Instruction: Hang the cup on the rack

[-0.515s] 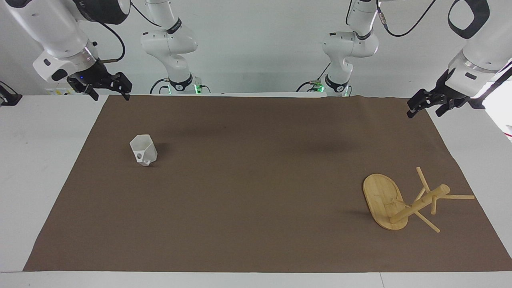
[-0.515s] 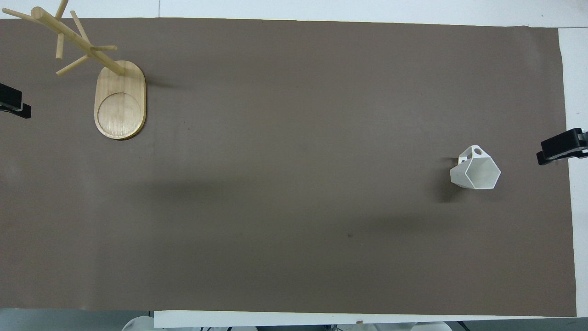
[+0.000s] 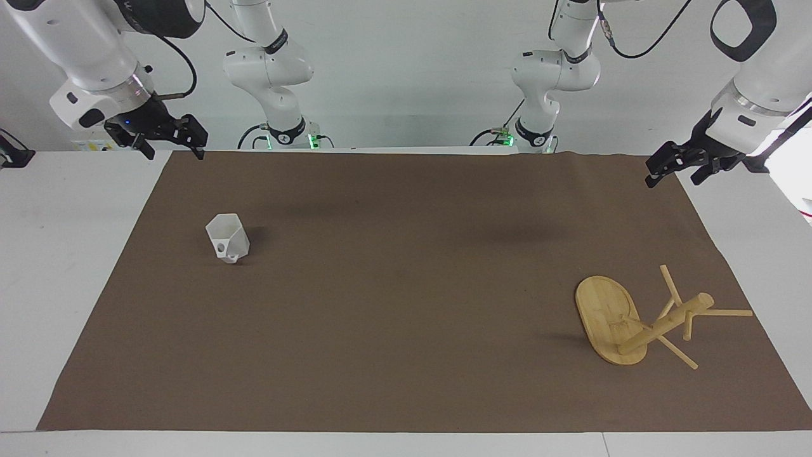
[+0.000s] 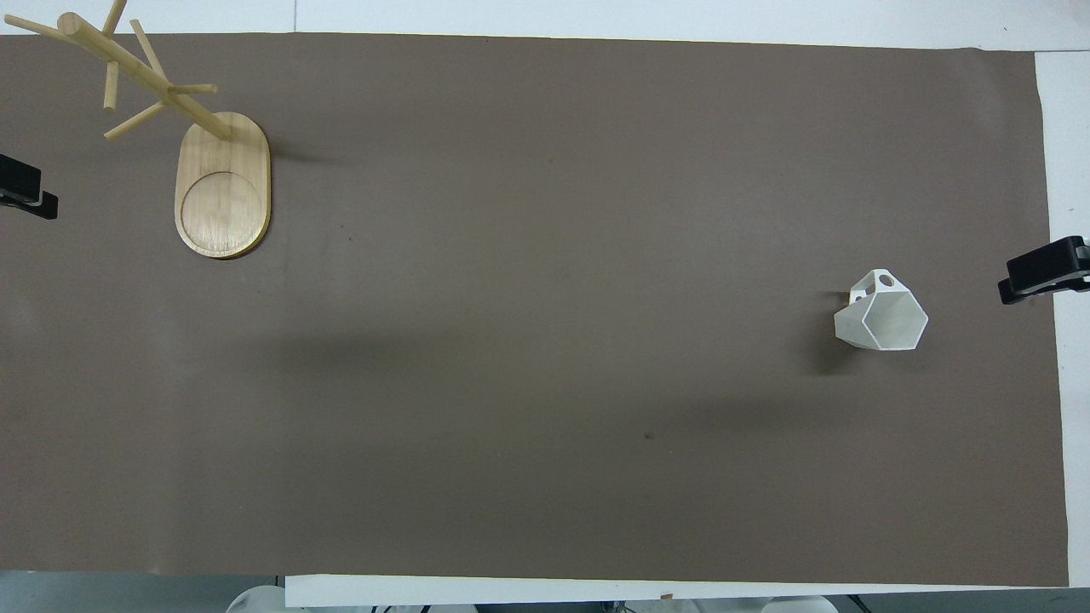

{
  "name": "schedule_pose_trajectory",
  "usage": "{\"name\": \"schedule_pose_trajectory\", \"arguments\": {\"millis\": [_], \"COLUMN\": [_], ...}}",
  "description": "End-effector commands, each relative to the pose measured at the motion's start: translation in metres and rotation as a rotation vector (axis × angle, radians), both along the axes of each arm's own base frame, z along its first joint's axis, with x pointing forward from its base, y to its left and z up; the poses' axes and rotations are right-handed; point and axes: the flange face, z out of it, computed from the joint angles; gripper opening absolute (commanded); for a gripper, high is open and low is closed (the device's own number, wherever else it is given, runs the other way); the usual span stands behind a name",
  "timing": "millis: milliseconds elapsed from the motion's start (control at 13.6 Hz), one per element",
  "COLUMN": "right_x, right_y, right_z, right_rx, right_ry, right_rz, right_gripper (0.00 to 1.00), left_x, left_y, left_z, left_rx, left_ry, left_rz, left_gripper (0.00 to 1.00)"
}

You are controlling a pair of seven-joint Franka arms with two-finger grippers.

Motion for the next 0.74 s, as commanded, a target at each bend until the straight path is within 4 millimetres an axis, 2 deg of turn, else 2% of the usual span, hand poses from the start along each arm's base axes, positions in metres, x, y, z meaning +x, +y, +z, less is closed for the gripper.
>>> {"name": "schedule_pose_trajectory", "arguments": {"millis": [0, 221, 368, 662], "right_x": [-0.005, -0.001, 0.005, 0.02], "right_y": [0.001, -0.017, -0.044, -0.134], "right_z": [0.004, 0.002, -0.009, -0.071], "right_rx": [0.028, 0.123, 0.221, 0.434], "right_ry": [-0.018, -0.062, -0.106, -0.25], "right_rz": [0.125, 0.467, 0.689, 1.174], "right_gripper": [1.0, 1.0, 1.0, 1.0], "left_x": [-0.006, -0.006, -0.006, -0.006], "left_y": [0.002, 0.002, 0.002, 0.002], "left_z": [0.0, 0.0, 0.0, 0.0], "left_rx": [-0.006, -0.006, -0.006, -0.006], "left_ry": [-0.004, -0.004, -0.004, -0.004], "left_rz": [0.013, 0.013, 0.013, 0.013], "left_gripper": [1.0, 1.0, 1.0, 1.0]}}
